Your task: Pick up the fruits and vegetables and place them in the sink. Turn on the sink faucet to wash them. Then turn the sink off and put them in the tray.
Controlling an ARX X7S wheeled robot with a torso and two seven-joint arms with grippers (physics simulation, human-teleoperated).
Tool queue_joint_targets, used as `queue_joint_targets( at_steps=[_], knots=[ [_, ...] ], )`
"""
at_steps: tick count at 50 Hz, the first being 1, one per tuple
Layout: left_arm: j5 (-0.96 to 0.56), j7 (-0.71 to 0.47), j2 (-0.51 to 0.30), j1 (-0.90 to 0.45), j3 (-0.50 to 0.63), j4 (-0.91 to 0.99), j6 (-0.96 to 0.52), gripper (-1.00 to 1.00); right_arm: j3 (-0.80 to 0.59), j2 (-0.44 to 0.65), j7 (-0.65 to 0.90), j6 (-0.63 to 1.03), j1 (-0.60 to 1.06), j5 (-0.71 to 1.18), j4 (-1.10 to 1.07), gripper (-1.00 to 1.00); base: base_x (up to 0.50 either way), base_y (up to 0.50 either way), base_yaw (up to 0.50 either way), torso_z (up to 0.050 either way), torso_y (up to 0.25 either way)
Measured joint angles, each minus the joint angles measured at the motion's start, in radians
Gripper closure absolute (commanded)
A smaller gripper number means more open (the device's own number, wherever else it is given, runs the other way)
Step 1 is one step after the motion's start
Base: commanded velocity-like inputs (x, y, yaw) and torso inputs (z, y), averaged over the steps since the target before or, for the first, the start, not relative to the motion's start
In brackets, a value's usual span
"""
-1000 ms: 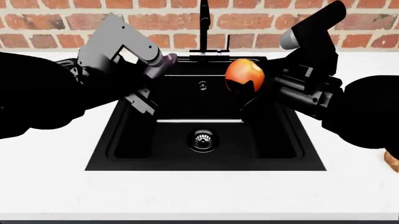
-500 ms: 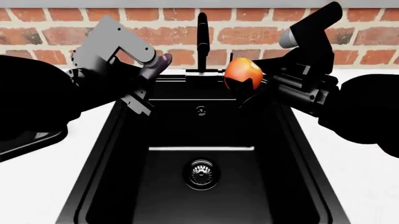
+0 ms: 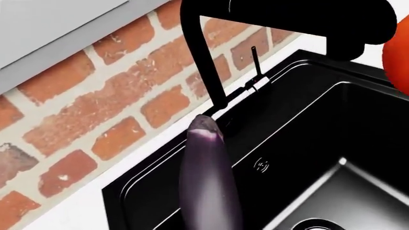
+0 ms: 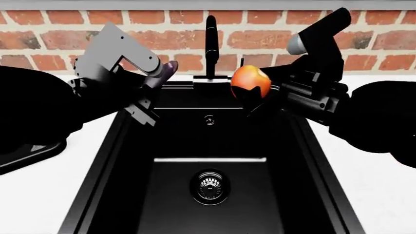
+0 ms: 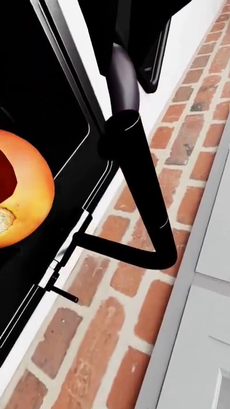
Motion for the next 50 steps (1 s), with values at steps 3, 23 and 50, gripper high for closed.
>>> queue_joint_targets(
  at_steps=[3,23,50],
  knots=[
    [0.001,0.0,-0.002,0.005,0.0,0.003,0.003,1.0,-0.006,0.003,-0.025,0.011,-0.003,0.002,-0.017,1.0,0.0,0.0,0.0,0.0,0.0],
    [0.01,0.016,0.009,0.044,-0.003,0.005,0.031,1.0,-0.11,-0.099,-0.242,0.097,-0.109,-0.032,0.02,1.0,0.0,0.0,0.0,0.0,0.001],
    [0.011,0.04,-0.017,0.105,-0.016,0.083,0.089,1.0,-0.274,-0.415,-0.421,0.182,-0.28,-0.203,0.474,1.0,0.0,0.0,0.0,0.0,0.0]
  ],
)
